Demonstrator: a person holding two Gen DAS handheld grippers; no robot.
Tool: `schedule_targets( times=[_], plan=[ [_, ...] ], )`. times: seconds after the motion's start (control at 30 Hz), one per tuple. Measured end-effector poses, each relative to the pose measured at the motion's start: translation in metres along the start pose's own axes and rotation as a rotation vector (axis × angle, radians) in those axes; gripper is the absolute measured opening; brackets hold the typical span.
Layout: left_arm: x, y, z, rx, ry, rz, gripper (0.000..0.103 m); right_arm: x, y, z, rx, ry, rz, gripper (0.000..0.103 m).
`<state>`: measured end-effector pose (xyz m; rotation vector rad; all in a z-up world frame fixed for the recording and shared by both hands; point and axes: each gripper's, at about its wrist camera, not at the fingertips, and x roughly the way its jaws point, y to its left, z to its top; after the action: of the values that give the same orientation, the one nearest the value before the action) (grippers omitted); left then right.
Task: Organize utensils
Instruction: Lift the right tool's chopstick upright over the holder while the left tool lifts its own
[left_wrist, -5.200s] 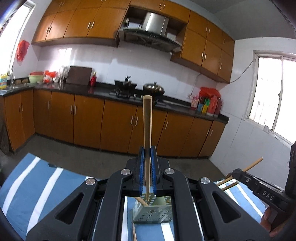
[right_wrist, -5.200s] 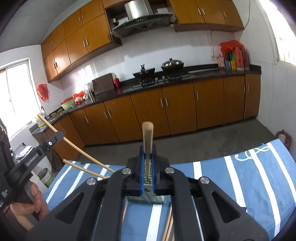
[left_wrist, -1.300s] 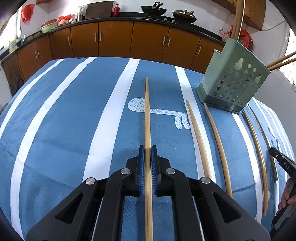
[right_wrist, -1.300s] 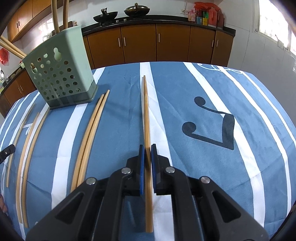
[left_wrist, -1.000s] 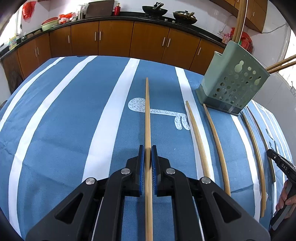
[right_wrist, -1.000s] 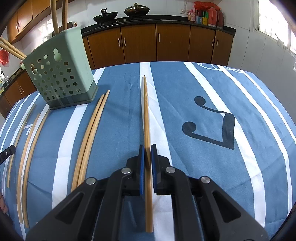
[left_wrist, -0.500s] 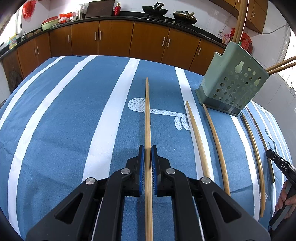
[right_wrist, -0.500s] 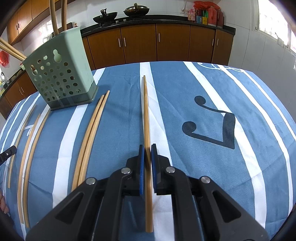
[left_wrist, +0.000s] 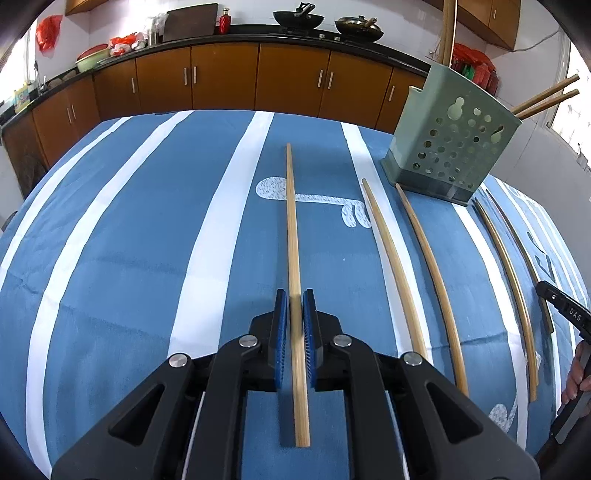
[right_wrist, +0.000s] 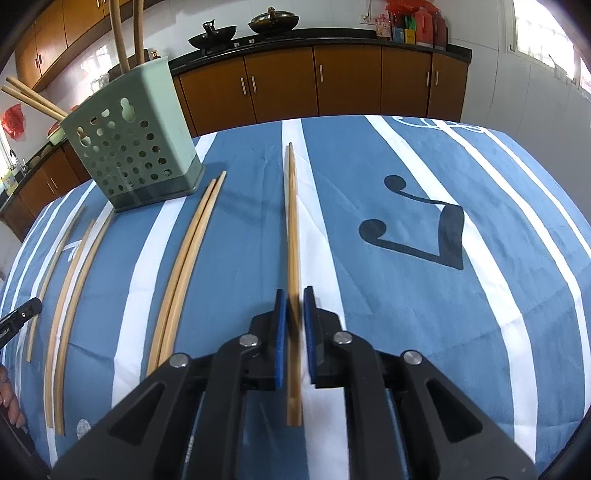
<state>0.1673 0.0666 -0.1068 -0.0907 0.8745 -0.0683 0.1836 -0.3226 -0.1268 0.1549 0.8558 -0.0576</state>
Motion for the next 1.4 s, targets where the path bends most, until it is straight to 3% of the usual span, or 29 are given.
schedule_targets(
  times=[0.23,0.87,1.13,1.4],
  plan=[
    [-0.01,0.003,0.0,0.013,0.002,0.007,0.007,-0.021,-0.006,0.004,0.014,-0.059,0.014,0.008],
    [-0.09,0.003,0.047,-0.051,-0.247,-0.063,0.007,-0.098,-0.012,0.04,0.043,-0.314,0.057,0.008],
    [-0.114,-0.006,0.065,-0.016,-0.322,-0.076,0.007,-0.128,-0.008,0.057,0.031,-0.396,0.071,0.008],
    [-0.151,-0.032,0.092,0.07,-0.396,-0.159,0.007,-0.186,0.012,0.098,-0.019,-0.431,0.243,0.008]
  ],
)
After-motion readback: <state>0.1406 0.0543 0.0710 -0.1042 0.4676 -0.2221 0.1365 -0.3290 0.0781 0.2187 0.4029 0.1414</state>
